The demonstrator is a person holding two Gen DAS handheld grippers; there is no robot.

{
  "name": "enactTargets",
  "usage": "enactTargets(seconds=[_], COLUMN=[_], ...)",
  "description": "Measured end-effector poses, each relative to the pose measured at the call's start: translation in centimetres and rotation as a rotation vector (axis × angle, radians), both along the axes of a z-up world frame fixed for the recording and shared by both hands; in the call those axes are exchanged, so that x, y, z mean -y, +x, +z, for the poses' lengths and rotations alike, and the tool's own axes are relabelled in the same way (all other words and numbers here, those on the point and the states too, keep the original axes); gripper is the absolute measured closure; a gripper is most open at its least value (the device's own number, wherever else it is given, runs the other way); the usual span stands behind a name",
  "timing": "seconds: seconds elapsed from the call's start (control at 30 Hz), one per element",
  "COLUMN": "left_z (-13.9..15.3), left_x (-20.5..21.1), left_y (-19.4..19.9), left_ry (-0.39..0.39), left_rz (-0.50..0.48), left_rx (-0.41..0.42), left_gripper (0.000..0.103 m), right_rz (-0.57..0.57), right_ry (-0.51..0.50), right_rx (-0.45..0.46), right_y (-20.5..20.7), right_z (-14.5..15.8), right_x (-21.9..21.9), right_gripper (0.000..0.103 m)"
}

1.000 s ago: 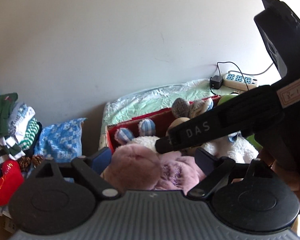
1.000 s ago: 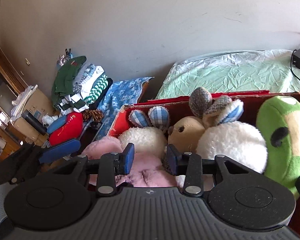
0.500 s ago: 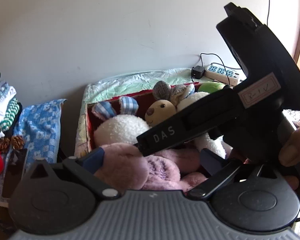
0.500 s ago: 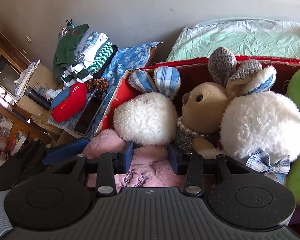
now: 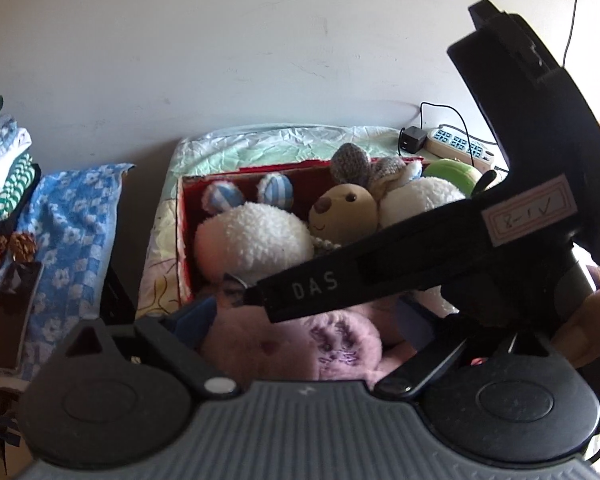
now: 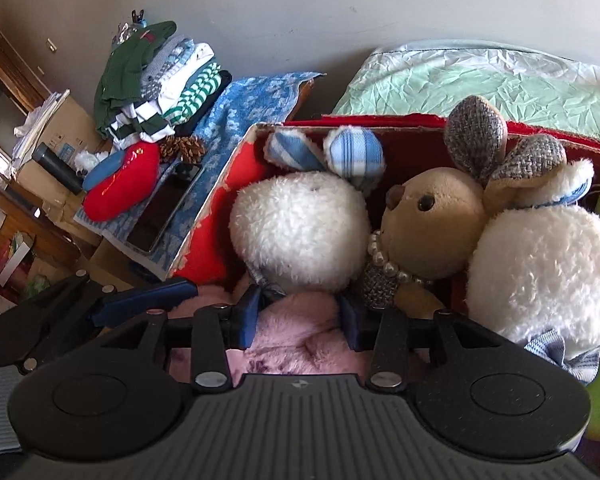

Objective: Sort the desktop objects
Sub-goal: 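Lower the pink teddy bear into the box beside the white bunnies, then open the right tool and withdraw it from the box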

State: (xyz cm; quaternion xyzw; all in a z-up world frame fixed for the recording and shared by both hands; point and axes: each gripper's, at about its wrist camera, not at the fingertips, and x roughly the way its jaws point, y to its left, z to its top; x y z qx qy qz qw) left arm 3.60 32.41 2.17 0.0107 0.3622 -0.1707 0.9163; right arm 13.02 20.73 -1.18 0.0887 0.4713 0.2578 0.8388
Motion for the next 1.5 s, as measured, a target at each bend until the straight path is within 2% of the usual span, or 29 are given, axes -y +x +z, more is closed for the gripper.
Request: enactTargets(seconds=[0.2,0.33,0.53,0.63,0.7,0.8,0.97,1.03,1.23,1.3,1.4,1.5], left_z=[0.1,1.0,3.5,3.8,3.4,2.9,2.9,3.7,6.0,6.5,7.6,8.5], left_x=[0.3,0.1,0.4,1.3,1.7,2.2,2.3,1.8,0.3,-0.1,-0.6,-0.3], left_y=[-0.5,-1.2,-3.2,-3.6,-3.4,-3.2,-4.1,-4.8,-6.4,-6.8,-7.6,-8.4], left_ry=[0.015,0.021,0.075,0.087,0.06,0.035,0.045,0.051,0.116,0.137,0.132,0.133], left_rz=[-0.008,-0.003,0.036,0.028,0.005,-0.008,0.016,0.052,0.253,0.328,0.432,0.495], left_rx=[0.0,0.018,0.143,0.168,0.137,0.097,0.088,0.111,0.169,0.172,0.16,0.154], left_gripper=[0.006,0.006,0.001,0.001,0.01,0.014,0.014,0.01,0.003,0.003,0.003,0.001], right_rz=[0.012,-0.044,-0.211,-0.28,-0.316,-0.34,-0.397,-0.401,-0.41,-0.4,-0.381,-0.362], right_ry=[-0.003,0.034,-0.046,-0.004,0.015,0.04,0.087,0.13,0.038,0.005,-0.049,-0.042], right_rx=[0.015,0.087,0.221,0.207,0.195,0.143,0.105,0.122,0.213,0.23,0.241,0.219], right_y=[-0.9,-2.2,-5.1,-6.1,-6.8,-7.0,-7.7,-8.7,-10.5,-10.8,-11.0,-11.6], right_z=[0.8,2.6,4.9,5.1,5.0,4.2,3.0,3.6,5.5,5.9,6.2,6.1], right_x=[0.3,1.9,5.0,7.3,8.6,9.9,11.5,12.2,12.1,12.2,12.7,13.9], right_gripper=[0.058,0.057,0.058,0.058,0.058,0.058,0.059,0.059,0.057,0.052,0.047,0.044])
